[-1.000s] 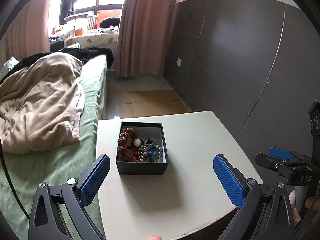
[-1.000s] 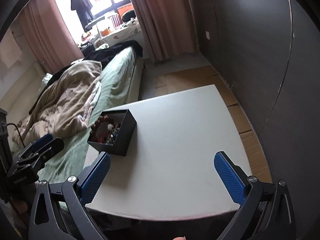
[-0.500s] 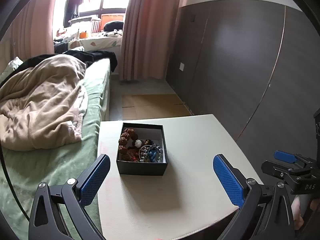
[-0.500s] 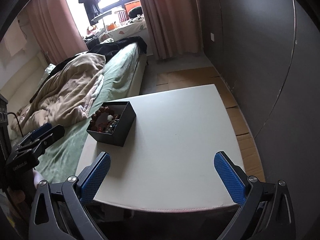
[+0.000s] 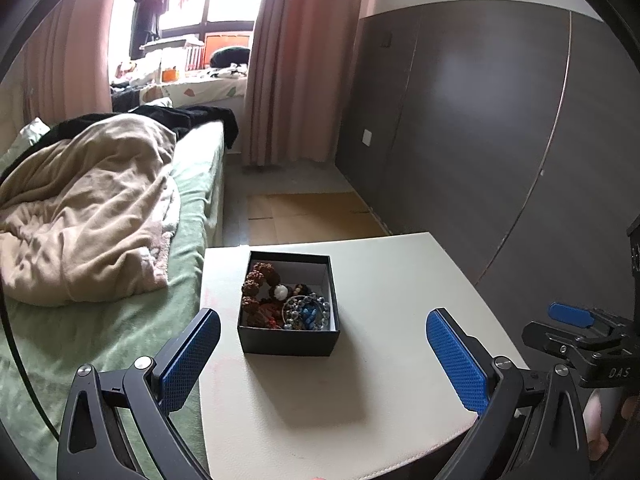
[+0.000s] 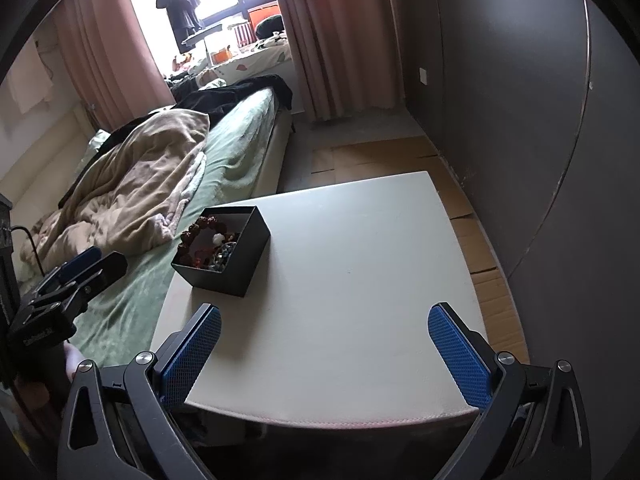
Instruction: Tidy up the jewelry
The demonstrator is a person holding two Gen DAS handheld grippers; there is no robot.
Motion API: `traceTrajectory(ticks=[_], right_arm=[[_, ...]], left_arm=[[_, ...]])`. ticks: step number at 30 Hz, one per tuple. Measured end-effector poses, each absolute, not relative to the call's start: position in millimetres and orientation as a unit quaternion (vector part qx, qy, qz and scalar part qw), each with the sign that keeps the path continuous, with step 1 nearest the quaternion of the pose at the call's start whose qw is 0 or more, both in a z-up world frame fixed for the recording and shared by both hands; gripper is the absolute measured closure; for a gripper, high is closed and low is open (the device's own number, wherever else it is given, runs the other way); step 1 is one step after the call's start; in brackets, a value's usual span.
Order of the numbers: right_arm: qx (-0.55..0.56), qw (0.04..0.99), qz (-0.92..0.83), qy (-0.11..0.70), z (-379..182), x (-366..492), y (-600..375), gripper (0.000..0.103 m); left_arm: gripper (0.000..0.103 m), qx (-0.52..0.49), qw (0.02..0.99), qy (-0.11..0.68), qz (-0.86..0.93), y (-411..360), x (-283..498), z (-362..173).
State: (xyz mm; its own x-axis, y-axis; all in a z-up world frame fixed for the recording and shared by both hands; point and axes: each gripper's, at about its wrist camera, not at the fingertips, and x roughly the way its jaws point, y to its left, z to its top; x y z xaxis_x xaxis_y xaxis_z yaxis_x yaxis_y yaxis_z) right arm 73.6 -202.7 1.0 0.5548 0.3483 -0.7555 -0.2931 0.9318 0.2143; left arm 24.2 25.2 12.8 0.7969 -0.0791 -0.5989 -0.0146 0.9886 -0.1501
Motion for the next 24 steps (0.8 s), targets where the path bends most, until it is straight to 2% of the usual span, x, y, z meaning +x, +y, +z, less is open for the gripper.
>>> traceTrajectory(ticks=[24], right_arm=[[0.034, 0.880, 0.180, 0.438, 1.1, 78.9, -209.0, 0.000]], left_arm=[[0.000, -0.068, 0.946, 0.316, -0.020, 21.1, 23.1, 12.4]])
